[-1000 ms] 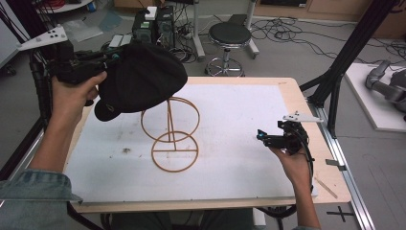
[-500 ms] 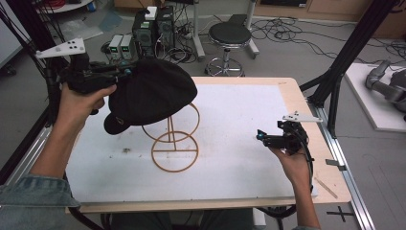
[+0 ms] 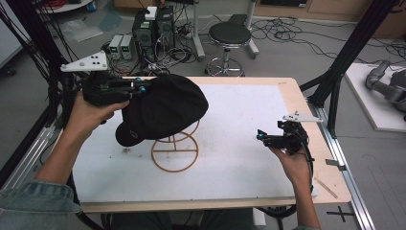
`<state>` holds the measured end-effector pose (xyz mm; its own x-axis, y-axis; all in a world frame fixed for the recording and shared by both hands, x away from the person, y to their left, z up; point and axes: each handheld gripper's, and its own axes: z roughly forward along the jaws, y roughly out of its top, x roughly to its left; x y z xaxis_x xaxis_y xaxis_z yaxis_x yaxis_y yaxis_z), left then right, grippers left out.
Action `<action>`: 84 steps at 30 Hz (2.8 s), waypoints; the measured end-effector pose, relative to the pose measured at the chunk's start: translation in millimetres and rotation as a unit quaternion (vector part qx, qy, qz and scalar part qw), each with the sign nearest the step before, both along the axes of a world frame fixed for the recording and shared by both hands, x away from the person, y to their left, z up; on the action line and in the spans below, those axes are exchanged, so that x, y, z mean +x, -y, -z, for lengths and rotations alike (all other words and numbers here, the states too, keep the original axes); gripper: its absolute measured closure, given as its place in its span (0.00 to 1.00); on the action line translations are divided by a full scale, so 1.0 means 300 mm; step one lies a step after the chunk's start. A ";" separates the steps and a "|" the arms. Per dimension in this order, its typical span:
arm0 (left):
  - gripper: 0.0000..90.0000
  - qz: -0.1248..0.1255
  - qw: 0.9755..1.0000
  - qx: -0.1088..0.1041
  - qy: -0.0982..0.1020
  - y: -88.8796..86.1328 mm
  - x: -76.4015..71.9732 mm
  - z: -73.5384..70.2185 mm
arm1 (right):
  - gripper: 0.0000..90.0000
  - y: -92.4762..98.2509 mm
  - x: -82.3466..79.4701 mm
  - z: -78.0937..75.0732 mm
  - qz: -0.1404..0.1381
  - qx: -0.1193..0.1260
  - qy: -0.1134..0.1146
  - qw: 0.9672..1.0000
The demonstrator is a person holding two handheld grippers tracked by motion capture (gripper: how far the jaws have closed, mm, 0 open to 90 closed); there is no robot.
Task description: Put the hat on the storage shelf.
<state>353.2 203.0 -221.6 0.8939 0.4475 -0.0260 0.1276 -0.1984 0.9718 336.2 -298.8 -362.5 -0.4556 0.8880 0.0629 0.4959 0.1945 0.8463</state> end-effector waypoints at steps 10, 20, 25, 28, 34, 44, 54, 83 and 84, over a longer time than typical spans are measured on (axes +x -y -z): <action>0.89 0.008 0.999 0.033 0.020 0.042 -0.041 0.029 | 0.12 -0.002 0.001 0.000 -0.001 0.001 0.000 1.000; 0.74 -0.013 0.999 0.046 0.021 0.052 -0.055 0.070 | 0.12 -0.005 0.003 0.001 -0.001 0.000 0.000 1.000; 0.66 -0.019 0.998 0.056 0.020 0.057 -0.056 0.082 | 0.12 -0.003 0.004 0.002 -0.001 -0.002 0.002 1.000; 0.62 -0.018 0.999 0.045 0.019 0.055 -0.059 0.080 | 0.12 -0.002 0.003 0.001 0.000 0.000 0.001 1.000; 0.57 -0.027 0.998 0.040 0.033 0.043 -0.069 0.075 | 0.12 -0.001 0.003 0.000 0.000 0.002 0.001 1.000; 0.48 -0.084 0.996 0.018 0.035 -0.036 -0.076 0.107 | 0.12 0.007 0.005 -0.001 0.000 0.006 0.001 1.000; 0.43 -0.150 0.988 0.007 0.042 -0.134 -0.091 0.146 | 0.12 0.008 0.011 -0.003 0.002 0.010 0.002 1.000; 0.33 -0.292 0.956 0.009 0.006 -0.365 -0.072 0.406 | 0.12 -0.011 0.008 0.001 -0.002 0.000 0.003 1.000; 0.33 -0.294 0.956 0.009 0.006 -0.370 -0.071 0.410 | 0.12 -0.012 0.009 0.001 -0.002 -0.001 0.004 1.000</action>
